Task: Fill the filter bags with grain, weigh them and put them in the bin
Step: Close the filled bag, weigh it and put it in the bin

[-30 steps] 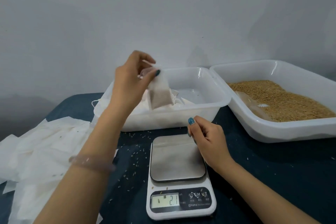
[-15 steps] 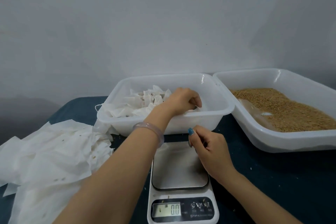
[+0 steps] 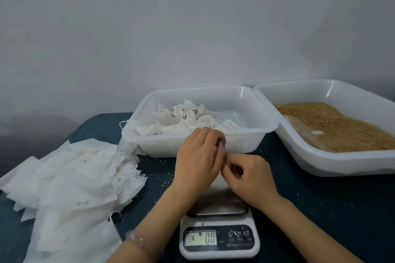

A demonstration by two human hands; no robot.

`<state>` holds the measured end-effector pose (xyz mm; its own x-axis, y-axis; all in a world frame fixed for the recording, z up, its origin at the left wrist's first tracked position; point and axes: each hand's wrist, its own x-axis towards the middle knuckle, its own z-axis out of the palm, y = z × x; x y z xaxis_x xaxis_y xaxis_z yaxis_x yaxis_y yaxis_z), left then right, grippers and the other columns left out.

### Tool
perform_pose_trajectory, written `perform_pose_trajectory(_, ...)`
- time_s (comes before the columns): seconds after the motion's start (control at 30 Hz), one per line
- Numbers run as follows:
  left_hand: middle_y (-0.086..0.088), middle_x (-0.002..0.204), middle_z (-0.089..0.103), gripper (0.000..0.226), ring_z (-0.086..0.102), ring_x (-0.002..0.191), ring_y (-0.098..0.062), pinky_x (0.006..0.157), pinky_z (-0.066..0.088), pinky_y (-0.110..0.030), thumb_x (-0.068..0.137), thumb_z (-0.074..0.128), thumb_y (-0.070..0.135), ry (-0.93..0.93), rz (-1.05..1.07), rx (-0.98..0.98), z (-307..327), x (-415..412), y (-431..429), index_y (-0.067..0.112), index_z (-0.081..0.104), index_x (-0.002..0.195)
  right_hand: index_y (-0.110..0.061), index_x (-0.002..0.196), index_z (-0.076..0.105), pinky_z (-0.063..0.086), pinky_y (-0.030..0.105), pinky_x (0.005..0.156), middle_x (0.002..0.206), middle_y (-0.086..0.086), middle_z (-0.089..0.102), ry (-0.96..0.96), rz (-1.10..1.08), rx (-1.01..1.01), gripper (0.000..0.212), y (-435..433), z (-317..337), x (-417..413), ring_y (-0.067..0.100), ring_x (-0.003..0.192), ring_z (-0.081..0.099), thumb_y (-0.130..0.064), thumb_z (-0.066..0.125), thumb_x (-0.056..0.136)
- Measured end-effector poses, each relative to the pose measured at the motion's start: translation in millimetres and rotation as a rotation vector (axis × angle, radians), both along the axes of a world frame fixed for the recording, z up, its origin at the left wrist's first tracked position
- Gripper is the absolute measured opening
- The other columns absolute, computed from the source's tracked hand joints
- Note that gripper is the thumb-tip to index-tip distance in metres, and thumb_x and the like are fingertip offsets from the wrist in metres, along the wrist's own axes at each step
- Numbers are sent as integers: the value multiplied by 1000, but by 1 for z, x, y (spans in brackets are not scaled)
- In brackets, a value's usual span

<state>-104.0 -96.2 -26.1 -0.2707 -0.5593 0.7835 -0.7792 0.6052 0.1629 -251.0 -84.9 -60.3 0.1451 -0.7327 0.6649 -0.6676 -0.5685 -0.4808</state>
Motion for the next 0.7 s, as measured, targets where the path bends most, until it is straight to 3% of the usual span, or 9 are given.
perform_pose_trajectory(0.07, 7, 81, 59, 17, 54, 75, -16, 55, 39, -29, 95, 43, 28, -51, 147, 160, 3, 13, 10, 19, 57, 92, -23, 54, 43, 32, 21, 46, 48, -9, 42, 8, -15, 6, 31, 1, 0, 0, 12, 48, 43, -37, 53, 80)
perform_pose_trajectory(0.13, 6, 81, 60, 19, 56, 79, -18, 56, 36, -31, 96, 41, 34, -186, 395, 318, 6, 33, 13, 23, 54, 89, -21, 54, 43, 31, 20, 46, 48, -9, 41, 13, -22, 8, 33, 2, 0, 0, 11, 48, 42, -36, 53, 81)
perform_pose_trajectory(0.23, 0, 95, 66, 23, 53, 88, -23, 68, 36, -33, 95, 41, 33, -274, 774, 448, 12, 81, 11, 22, 61, 92, -28, 54, 36, 26, 14, 46, 46, -12, 35, 17, -20, 8, 36, 3, 2, 0, 8, 47, 39, -33, 57, 82)
perform_pose_trajectory(0.33, -8, 118, 62, 29, 50, 112, -28, 87, 39, -37, 98, 45, 33, -256, 1043, 563, 10, 129, 5, 14, 62, 111, -30, 54, 35, 23, 12, 47, 45, -14, 33, 27, -22, 11, 38, 3, 2, 0, 7, 46, 38, -28, 61, 81)
perform_pose_trajectory(0.4, -12, 124, 58, 35, 50, 117, -32, 91, 41, -39, 98, 47, 34, -182, 1068, 623, 4, 146, 2, 8, 56, 120, -30, 54, 35, 23, 11, 47, 45, -14, 33, 30, -15, 14, 38, 4, 3, 1, 7, 46, 38, -27, 62, 82)
perform_pose_trajectory(0.47, -12, 120, 59, 34, 53, 112, -32, 79, 40, -37, 99, 47, 35, -129, 1041, 662, -2, 150, 1, 7, 54, 118, -30, 54, 36, 24, 12, 47, 45, -14, 34, 21, -3, 15, 38, 4, 3, 1, 8, 46, 39, -28, 61, 82)
perform_pose_trajectory(0.57, -7, 101, 63, 26, 55, 98, -29, 68, 38, -33, 98, 46, 30, -145, 1039, 609, -5, 149, 2, 14, 65, 102, -29, 54, 39, 28, 15, 46, 46, -12, 37, 12, 5, 13, 36, 3, 4, 0, 11, 47, 41, -32, 59, 84)
perform_pose_trajectory(0.7, -2, 71, 50, 30, 45, 67, -28, 60, 34, -32, 98, 47, 21, -10, 1037, 566, -1, 148, 6, 16, 69, 79, -25, 55, 45, 31, 18, 46, 47, -11, 40, 12, -2, 23, 34, 2, 3, -1, 12, 48, 43, -35, 57, 85)
